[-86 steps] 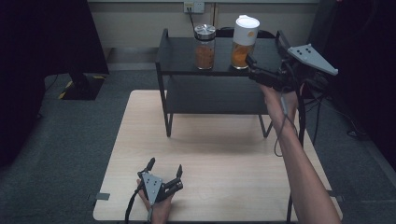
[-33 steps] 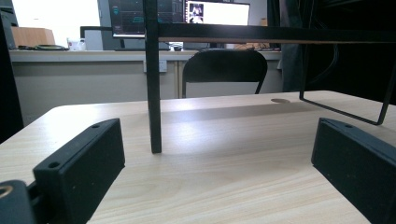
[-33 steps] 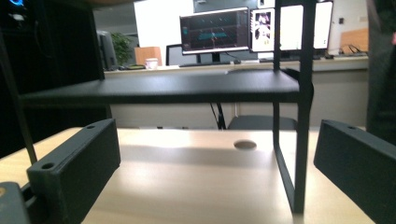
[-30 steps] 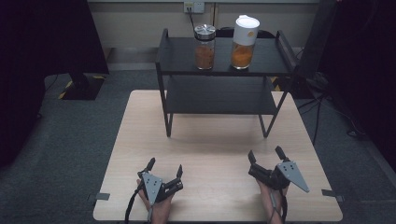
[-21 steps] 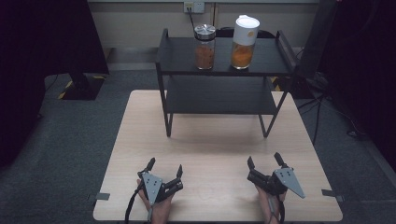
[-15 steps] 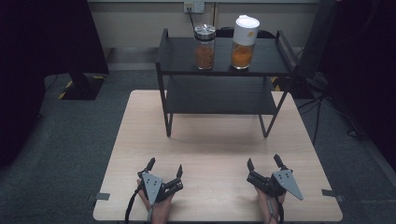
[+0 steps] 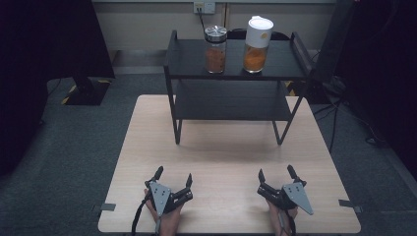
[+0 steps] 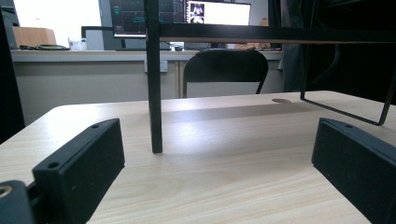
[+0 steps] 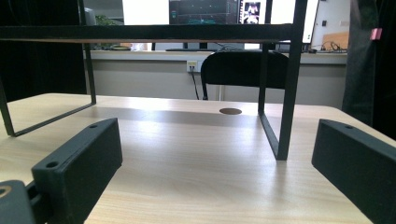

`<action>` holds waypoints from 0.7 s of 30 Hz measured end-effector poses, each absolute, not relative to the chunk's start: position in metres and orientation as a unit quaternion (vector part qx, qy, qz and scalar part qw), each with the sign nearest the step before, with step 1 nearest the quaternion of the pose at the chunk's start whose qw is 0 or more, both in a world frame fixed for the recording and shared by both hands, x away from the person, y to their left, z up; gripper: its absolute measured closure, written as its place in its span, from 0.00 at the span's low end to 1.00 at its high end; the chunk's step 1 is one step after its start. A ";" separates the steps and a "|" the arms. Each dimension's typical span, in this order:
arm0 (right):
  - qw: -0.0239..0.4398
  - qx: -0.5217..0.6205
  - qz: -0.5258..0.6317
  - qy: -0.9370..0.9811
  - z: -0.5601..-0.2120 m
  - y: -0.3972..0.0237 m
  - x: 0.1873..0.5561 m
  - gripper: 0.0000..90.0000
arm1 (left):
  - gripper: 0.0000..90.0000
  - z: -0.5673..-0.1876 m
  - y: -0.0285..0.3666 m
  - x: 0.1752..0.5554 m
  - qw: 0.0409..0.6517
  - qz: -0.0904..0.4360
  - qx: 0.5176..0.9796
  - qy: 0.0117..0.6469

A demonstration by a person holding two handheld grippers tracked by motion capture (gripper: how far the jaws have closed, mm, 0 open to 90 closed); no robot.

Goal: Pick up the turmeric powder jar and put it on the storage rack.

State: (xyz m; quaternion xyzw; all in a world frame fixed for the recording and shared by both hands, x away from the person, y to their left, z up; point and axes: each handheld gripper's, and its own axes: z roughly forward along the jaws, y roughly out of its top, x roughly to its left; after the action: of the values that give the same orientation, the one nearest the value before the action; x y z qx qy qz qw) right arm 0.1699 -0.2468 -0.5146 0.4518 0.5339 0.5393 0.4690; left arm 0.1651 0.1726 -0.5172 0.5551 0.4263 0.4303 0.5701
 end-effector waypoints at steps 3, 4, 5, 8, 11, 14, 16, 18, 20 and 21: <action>0.469 0.452 0.539 0.534 -0.514 -0.247 0.170 0.01 | 0.02 -0.517 0.173 0.165 0.570 0.431 0.556 0.426; 0.469 0.453 0.539 0.534 -0.515 -0.247 0.170 0.00 | 0.02 -0.517 0.173 0.165 0.570 0.430 0.556 0.426; 0.469 0.452 0.539 0.535 -0.514 -0.247 0.170 0.00 | 0.02 -0.517 0.173 0.165 0.570 0.430 0.556 0.425; 0.470 0.452 0.538 0.534 -0.515 -0.246 0.170 0.00 | 0.02 -0.517 0.173 0.165 0.570 0.430 0.556 0.425; 0.471 0.454 0.537 0.533 -0.514 -0.246 0.170 0.00 | 0.02 -0.517 0.173 0.165 0.570 0.430 0.556 0.425; 0.471 0.454 0.537 0.533 -0.515 -0.245 0.170 0.00 | 0.02 -0.517 0.173 0.165 0.570 0.430 0.556 0.425; 0.471 0.454 0.537 0.533 -0.515 -0.245 0.170 0.00 | 0.02 -0.517 0.173 0.165 0.570 0.430 0.556 0.425; 0.471 0.454 0.537 0.533 -0.514 -0.245 0.170 0.00 | 0.02 -0.517 0.173 0.165 0.570 0.430 0.556 0.425; 0.471 0.454 0.537 0.533 -0.515 -0.245 0.170 0.00 | 0.02 -0.517 0.173 0.165 0.570 0.430 0.556 0.425; 0.471 0.454 0.537 0.533 -0.515 -0.245 0.170 0.00 | 0.02 -0.517 0.173 0.165 0.570 0.430 0.556 0.425</action>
State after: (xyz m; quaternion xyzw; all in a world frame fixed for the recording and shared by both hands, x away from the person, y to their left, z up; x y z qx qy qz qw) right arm 0.1696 -0.2453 -0.5145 0.4537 0.5328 0.5369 0.4712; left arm 0.1652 0.1733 -0.5172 0.5561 0.4252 0.4296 0.5704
